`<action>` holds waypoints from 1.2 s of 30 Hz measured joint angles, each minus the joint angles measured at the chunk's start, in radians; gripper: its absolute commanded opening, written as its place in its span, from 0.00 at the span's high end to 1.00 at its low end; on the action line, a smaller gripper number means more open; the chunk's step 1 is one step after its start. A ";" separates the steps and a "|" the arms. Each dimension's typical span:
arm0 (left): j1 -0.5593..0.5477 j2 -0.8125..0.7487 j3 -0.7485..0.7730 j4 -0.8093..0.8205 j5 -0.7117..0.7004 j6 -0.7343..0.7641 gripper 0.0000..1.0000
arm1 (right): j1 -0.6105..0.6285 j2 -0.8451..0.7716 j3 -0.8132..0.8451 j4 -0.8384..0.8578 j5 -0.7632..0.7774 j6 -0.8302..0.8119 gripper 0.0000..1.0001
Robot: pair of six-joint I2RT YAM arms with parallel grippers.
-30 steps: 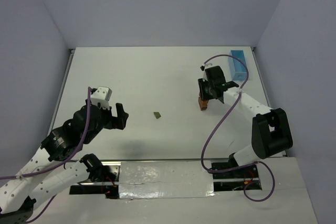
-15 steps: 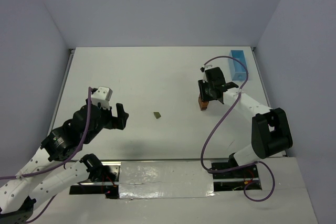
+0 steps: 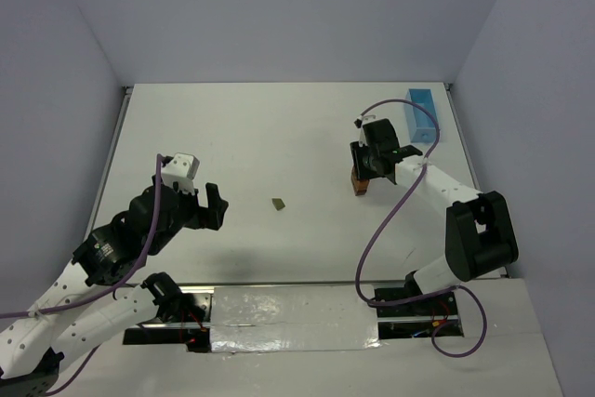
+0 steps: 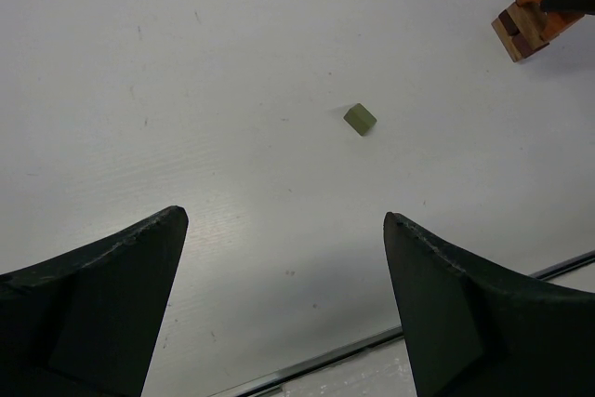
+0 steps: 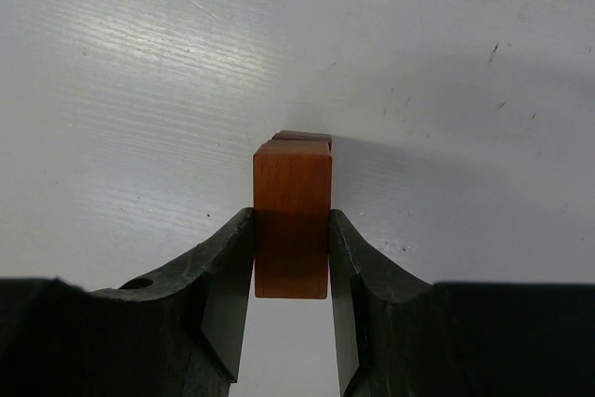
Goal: Build the wood block tower
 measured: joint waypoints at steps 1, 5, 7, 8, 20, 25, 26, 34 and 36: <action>0.000 0.000 0.000 0.000 0.000 0.000 0.01 | 0.000 0.000 0.000 0.000 -0.001 0.000 0.73; 0.000 0.000 0.000 0.000 0.000 0.000 0.01 | 0.000 0.000 -0.003 0.001 -0.005 0.000 0.68; 0.000 0.000 0.000 0.000 0.001 0.000 0.00 | 0.000 0.000 -0.007 0.004 -0.005 0.000 0.63; 0.000 0.000 0.000 0.000 0.001 0.000 0.00 | 0.000 0.000 -0.007 0.005 -0.004 0.000 0.62; 0.000 0.000 0.000 0.000 0.008 0.001 0.01 | 0.000 0.000 -0.008 0.006 -0.001 0.001 0.58; 0.000 0.000 0.000 0.000 0.009 0.001 0.01 | 0.000 0.000 -0.008 0.006 -0.002 0.000 0.56; 0.000 0.000 0.000 0.000 0.009 0.002 0.01 | 0.000 0.000 -0.008 0.006 -0.002 0.001 0.54; 0.000 0.000 0.000 0.001 0.011 0.002 0.01 | 0.000 0.000 -0.008 0.005 0.000 0.006 0.49; 0.000 0.000 0.000 0.001 0.013 0.002 0.00 | 0.000 0.000 -0.008 0.005 0.002 0.008 0.49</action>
